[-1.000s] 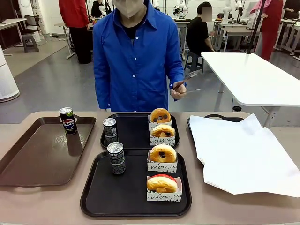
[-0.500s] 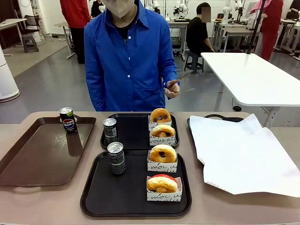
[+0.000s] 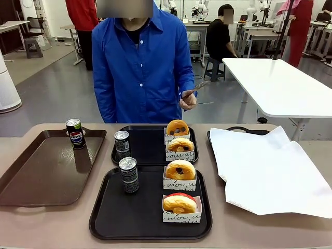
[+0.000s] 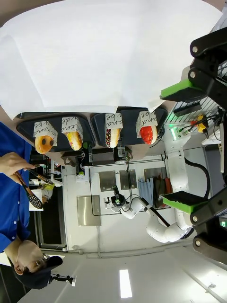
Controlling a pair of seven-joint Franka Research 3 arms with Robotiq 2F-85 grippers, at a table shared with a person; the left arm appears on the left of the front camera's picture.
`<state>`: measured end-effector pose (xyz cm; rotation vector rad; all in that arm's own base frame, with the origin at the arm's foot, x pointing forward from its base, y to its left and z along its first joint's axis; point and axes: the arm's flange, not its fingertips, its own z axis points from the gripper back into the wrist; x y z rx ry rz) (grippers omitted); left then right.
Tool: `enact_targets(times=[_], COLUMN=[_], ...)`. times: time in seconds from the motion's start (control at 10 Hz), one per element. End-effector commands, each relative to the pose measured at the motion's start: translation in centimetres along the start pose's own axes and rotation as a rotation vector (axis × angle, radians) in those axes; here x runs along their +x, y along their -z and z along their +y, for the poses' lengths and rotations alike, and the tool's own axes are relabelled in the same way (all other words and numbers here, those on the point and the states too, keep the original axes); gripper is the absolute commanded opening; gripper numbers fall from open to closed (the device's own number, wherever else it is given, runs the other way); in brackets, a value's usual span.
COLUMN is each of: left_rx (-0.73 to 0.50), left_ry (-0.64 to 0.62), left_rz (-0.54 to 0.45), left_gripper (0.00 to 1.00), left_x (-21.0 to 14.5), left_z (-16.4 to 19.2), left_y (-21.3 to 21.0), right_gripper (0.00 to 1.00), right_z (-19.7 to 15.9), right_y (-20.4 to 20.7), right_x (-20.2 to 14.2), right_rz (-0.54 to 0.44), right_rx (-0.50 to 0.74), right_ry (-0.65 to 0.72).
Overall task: Set up donuts and drinks on trays.
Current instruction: Pick up one Pepsi coke from the Handle tray and place it on the Flat Tray without a Pepsi coke.
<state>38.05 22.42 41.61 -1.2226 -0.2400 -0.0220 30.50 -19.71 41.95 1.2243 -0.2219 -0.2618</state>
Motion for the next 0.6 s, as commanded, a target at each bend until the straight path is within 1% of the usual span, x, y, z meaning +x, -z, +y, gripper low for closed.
enact_targets(times=[0.0, 0.5], left_rx=[0.006, 0.006], left_ry=[0.001, 0.001], left_rz=[0.012, 0.012], left_gripper=[1.00, 1.00], left_x=[0.08, 0.08], left_z=[-0.08, -0.08], left_y=[-0.16, -0.16], right_gripper=[1.00, 1.00], right_z=[0.02, 0.02], right_y=[0.08, 0.08], right_x=[0.10, 0.10], right_rz=[-0.004, -0.004], right_rx=[0.012, 0.012], right_ry=[-0.002, -0.002])
